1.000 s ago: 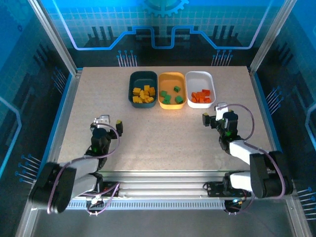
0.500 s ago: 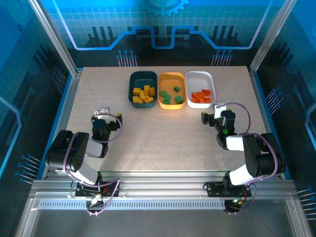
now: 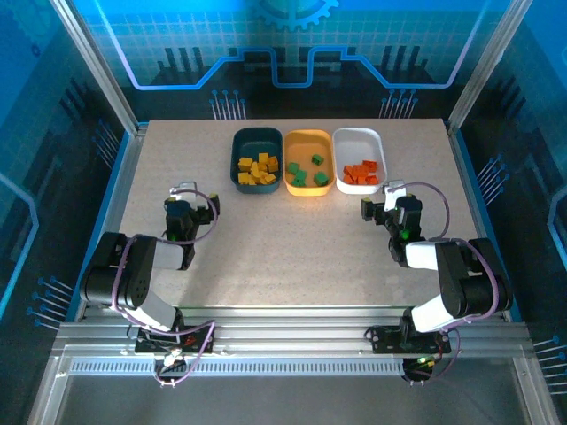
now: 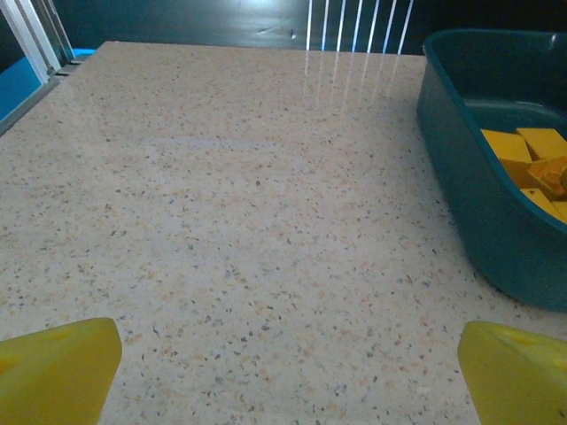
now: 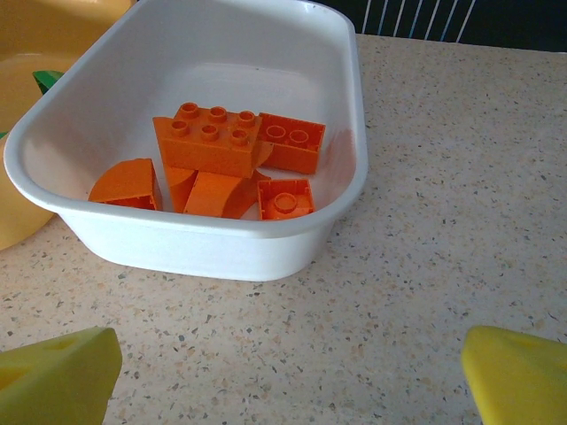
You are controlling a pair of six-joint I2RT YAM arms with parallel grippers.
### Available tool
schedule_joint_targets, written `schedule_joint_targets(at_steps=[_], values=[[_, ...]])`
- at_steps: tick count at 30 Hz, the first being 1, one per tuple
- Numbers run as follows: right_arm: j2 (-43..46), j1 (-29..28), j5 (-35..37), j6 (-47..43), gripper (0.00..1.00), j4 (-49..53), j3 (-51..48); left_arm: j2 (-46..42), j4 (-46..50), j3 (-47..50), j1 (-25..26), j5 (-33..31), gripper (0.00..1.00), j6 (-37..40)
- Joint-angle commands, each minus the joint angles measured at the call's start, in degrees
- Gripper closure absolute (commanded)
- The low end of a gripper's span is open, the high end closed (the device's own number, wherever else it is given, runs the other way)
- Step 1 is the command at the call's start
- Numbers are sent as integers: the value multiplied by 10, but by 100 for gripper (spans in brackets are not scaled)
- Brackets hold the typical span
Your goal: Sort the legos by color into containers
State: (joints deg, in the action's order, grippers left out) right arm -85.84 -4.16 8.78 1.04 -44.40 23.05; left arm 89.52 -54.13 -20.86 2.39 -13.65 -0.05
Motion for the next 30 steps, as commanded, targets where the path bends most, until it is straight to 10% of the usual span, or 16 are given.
schedule_joint_targets(at_steps=[1,30], values=[[-3,-6,10,-4,0,-3,9,-7,3,-7,-5,17,1,-4],[-3,-4,-1,-8,0,2,12,-7,4,-7,-3,21,1,-1]])
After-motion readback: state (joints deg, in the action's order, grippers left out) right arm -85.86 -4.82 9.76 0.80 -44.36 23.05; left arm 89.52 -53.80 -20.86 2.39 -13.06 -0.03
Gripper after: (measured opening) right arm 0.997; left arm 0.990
